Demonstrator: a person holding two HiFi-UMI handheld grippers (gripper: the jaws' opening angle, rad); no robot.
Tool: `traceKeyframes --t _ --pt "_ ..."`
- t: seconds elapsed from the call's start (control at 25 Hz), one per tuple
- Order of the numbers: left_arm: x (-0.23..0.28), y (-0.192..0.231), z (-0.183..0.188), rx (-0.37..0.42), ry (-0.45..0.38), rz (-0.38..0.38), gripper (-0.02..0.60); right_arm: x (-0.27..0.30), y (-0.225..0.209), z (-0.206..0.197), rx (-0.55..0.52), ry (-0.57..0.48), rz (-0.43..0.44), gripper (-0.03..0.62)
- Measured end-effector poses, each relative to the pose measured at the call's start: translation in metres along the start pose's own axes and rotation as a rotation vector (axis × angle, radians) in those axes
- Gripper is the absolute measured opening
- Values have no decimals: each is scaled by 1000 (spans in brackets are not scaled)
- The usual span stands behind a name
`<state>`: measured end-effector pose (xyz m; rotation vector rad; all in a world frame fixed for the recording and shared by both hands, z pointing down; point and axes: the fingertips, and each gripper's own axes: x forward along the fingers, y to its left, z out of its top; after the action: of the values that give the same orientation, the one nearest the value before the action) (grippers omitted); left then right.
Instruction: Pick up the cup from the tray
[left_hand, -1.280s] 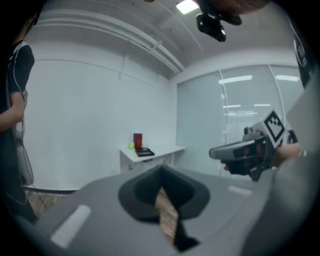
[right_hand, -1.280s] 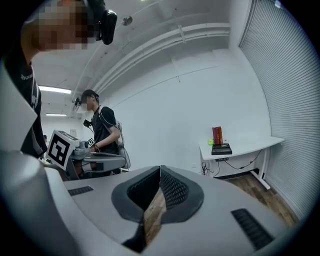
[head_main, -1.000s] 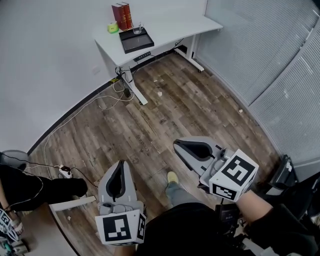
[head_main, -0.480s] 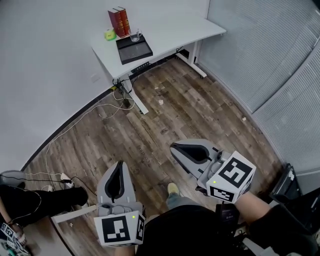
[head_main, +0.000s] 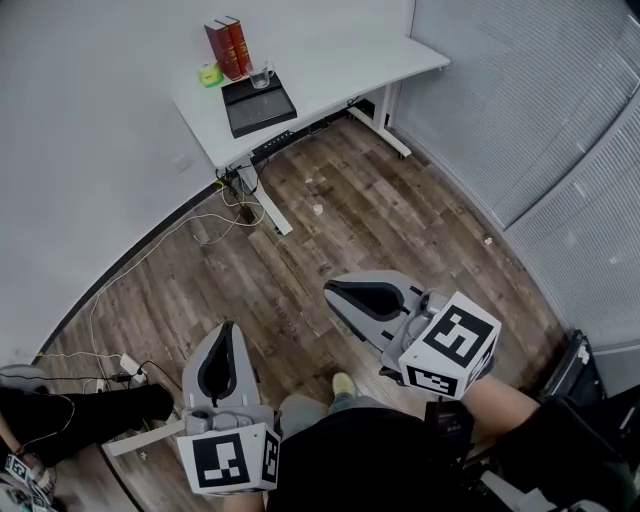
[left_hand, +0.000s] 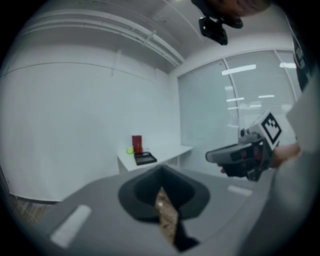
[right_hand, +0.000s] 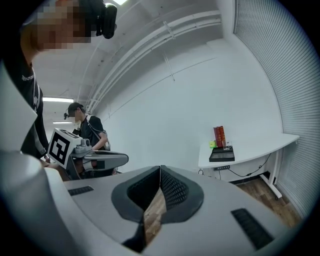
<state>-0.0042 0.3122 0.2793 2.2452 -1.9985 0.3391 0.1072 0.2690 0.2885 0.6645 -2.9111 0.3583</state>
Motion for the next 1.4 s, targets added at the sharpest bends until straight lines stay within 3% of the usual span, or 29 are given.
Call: traceKeyframes --t 0.92,1.4 --pt "12 -20 25 33 -41 -14 5 -17 -17 21 -23 -49 -10 15" --pt "39 -4 30 40 -48 -23 5 5 -38 28 -24 -54 -23 15"
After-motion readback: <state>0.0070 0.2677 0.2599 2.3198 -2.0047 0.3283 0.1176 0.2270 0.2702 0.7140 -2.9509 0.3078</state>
